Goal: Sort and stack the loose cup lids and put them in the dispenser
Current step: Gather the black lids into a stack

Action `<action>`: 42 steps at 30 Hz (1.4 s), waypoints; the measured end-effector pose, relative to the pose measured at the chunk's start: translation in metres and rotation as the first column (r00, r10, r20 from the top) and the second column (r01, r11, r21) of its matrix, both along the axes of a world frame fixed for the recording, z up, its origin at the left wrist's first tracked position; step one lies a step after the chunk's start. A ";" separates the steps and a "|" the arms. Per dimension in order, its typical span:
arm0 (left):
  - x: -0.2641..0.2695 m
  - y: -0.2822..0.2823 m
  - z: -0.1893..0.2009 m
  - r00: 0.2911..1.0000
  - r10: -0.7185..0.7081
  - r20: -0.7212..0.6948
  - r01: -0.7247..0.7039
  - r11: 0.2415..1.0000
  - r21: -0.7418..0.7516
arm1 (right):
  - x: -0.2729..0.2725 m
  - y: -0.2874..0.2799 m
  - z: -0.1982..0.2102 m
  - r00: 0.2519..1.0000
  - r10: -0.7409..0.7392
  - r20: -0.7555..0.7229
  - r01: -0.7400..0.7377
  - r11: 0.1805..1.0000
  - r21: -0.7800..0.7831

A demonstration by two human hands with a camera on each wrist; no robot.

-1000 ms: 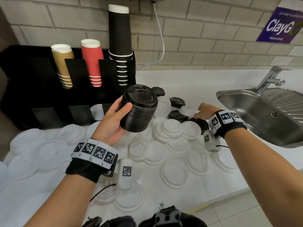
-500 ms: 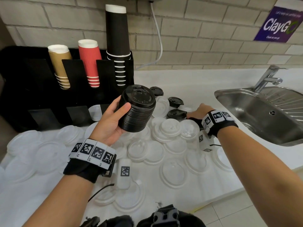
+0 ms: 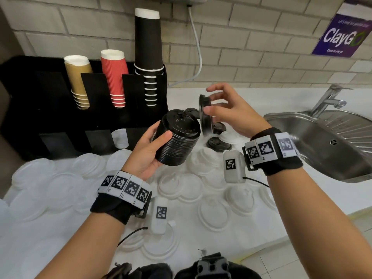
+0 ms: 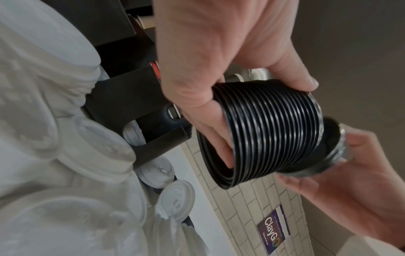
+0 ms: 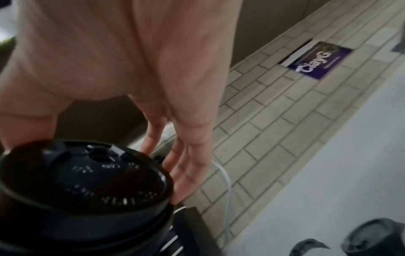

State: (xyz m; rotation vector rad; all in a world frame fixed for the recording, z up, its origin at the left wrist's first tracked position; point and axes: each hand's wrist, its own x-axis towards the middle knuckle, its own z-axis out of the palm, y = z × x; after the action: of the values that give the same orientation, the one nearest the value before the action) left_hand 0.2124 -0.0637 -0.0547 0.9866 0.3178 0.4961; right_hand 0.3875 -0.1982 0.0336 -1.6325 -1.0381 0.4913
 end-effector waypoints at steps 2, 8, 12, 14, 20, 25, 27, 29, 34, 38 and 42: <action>-0.001 0.000 0.001 1.000 0.003 -0.001 -0.003 1.000 0.012 | -0.016 0.005 0.006 0.995 0.063 0.078 -0.062 0.998 -0.021; -0.005 0.002 0.006 0.999 0.031 0.013 -0.032 0.997 0.068 | -0.042 0.015 0.003 0.934 0.018 0.357 0.003 0.998 -0.058; -0.009 0.003 0.007 0.999 0.031 -0.015 -0.028 0.986 0.165 | -0.045 0.023 0.011 0.908 0.094 0.409 -0.043 0.990 -0.132; -0.010 0.004 0.007 0.999 0.029 -0.028 -0.023 0.982 0.188 | -0.044 0.026 0.015 0.884 0.151 0.443 -0.068 0.978 -0.198; -0.013 0.007 0.006 0.999 0.028 -0.029 -0.022 0.982 0.188 | -0.043 0.031 0.014 0.869 0.185 0.460 -0.087 0.970 -0.226; -0.011 0.008 0.005 1.000 0.018 -0.025 -0.013 0.986 0.166 | -0.043 0.034 0.013 0.867 0.195 0.459 -0.101 0.970 -0.220; -0.011 0.009 0.005 1.000 0.009 -0.018 -0.006 0.987 0.161 | -0.042 0.034 0.014 0.867 0.216 0.449 -0.112 0.962 -0.247; -0.010 0.011 0.004 1.000 -0.003 -0.011 0.004 0.991 0.135 | -0.039 0.034 0.015 0.891 0.241 0.384 -0.145 0.954 -0.261; -0.008 0.018 0.003 1.000 0.009 0.007 -0.010 0.999 0.053 | 0.003 0.034 0.002 0.949 0.083 0.305 0.010 0.956 -0.293; -0.009 0.023 0.002 1.000 0.020 0.011 -0.021 0.999 0.039 | 0.052 0.036 -0.035 0.849 0.287 0.444 0.250 0.522 -0.816; -0.012 0.026 0.002 0.999 0.033 0.012 -0.033 0.999 0.033 | 0.067 0.034 -0.064 0.810 0.332 0.483 0.388 0.316 -0.866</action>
State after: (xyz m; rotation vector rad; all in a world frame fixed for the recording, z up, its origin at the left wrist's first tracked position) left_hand 0.2002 -0.0382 -0.0526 1.0113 0.3170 0.5385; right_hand 0.4543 -0.1645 -0.0299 -3.0940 -1.2345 0.6475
